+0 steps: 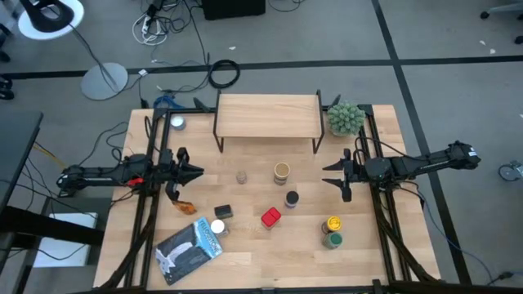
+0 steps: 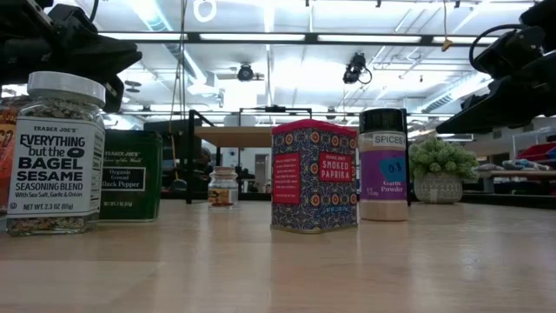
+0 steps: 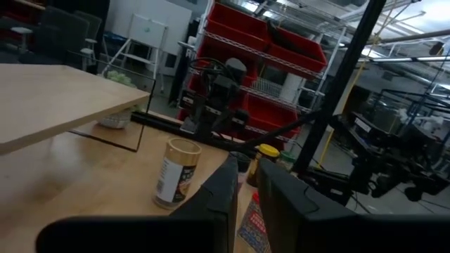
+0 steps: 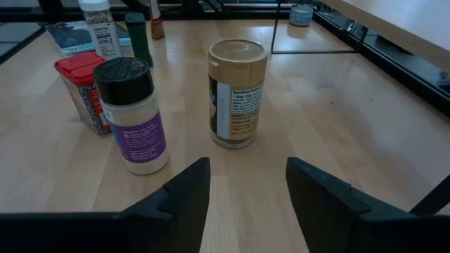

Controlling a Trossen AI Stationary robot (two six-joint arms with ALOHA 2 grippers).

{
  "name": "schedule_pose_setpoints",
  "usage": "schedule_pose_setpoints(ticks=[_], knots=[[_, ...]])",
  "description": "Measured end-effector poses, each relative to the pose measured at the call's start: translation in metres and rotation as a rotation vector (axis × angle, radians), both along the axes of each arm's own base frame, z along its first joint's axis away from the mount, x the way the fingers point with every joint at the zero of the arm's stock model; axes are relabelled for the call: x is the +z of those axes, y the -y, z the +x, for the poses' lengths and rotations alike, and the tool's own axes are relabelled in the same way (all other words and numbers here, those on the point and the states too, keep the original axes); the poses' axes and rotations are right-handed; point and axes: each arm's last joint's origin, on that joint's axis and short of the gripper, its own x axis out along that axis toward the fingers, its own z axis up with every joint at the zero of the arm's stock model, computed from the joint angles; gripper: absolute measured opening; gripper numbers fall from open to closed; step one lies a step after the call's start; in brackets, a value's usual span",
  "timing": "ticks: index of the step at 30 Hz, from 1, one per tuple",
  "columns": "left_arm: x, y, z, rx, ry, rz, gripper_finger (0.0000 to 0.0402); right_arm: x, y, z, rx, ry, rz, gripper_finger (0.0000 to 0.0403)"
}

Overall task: Shelf spices
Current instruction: Put the red seasoning bottle on the shelf

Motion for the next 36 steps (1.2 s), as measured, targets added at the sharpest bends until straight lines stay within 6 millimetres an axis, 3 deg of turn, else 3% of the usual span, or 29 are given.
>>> schedule_pose_setpoints(ticks=[5,13,26,36], knots=[[0.001,0.000,0.000,0.000,0.015,0.000,0.0060,0.000,0.000,0.000,0.000,0.000,0.000,0.0187],[-0.006,-0.002,0.009,0.064,-0.115,-0.001,0.0060,0.000,0.000,0.000,0.000,0.001,0.000,0.0187],[0.052,-0.002,0.037,0.093,-0.135,0.177,0.0060,0.000,0.000,0.000,0.000,0.000,0.000,0.0187],[0.054,-0.001,0.050,0.091,-0.111,0.178,0.0026,0.000,0.000,0.000,0.000,0.001,0.000,0.0187]])
